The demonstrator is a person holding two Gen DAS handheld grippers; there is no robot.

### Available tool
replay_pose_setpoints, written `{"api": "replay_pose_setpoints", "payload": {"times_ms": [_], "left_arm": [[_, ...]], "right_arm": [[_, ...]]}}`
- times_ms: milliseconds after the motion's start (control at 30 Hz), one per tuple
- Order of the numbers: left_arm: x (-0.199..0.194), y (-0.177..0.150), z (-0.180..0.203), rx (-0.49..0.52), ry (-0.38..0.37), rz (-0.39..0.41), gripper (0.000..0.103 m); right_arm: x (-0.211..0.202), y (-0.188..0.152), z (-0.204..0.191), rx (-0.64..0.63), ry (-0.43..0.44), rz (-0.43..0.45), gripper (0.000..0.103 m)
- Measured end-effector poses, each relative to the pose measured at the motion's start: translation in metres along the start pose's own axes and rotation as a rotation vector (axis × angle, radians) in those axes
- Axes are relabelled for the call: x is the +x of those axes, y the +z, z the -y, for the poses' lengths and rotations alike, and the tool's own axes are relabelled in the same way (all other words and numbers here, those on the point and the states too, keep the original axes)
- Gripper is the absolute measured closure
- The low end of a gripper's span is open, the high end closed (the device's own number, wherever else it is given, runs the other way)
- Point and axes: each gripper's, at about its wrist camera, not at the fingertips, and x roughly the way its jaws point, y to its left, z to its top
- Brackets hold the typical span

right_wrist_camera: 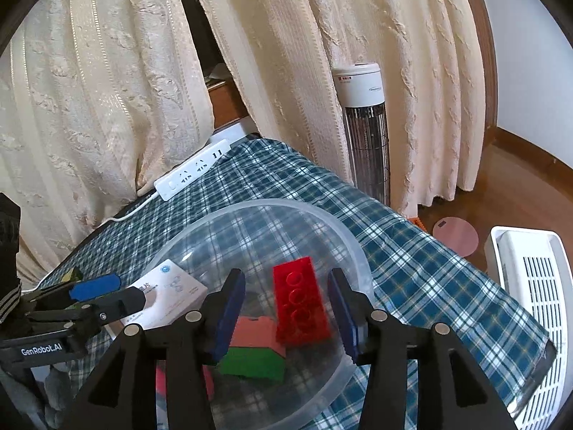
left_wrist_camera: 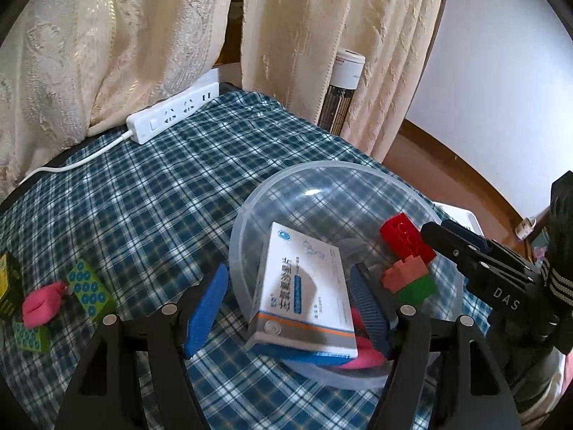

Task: Organize objects
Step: 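Open the right gripper to drop the red brick while the left releases the box into the bowl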

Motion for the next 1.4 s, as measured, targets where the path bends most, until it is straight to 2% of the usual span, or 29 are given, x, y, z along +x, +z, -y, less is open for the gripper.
{"api": "replay_pose_setpoints", "payload": {"times_ms": [233,400,567,1400], "left_arm": [[-0.012,-0.009,-0.008,-0.013,0.018,0.006,0.031],[-0.022,-0.014,-0.017,-0.031,0.031,0.012,0.031],[-0.031,-0.021,-0.029,-0.051,0.056,0.019,0.031],[-0.087,-0.063,-0.135,-0.224,0.183,0.058,0.031]], "right_arm": [[-0.005,-0.005,-0.013,-0.008,0.018,-0.004,0.05],[-0.008,-0.007,-0.022,-0.014,0.034,-0.008,0.044],[-0.011,-0.01,-0.034,-0.021,0.053,-0.015,0.043],[-0.016,-0.026,-0.129,-0.155,0.161,-0.059,0.043]]}}
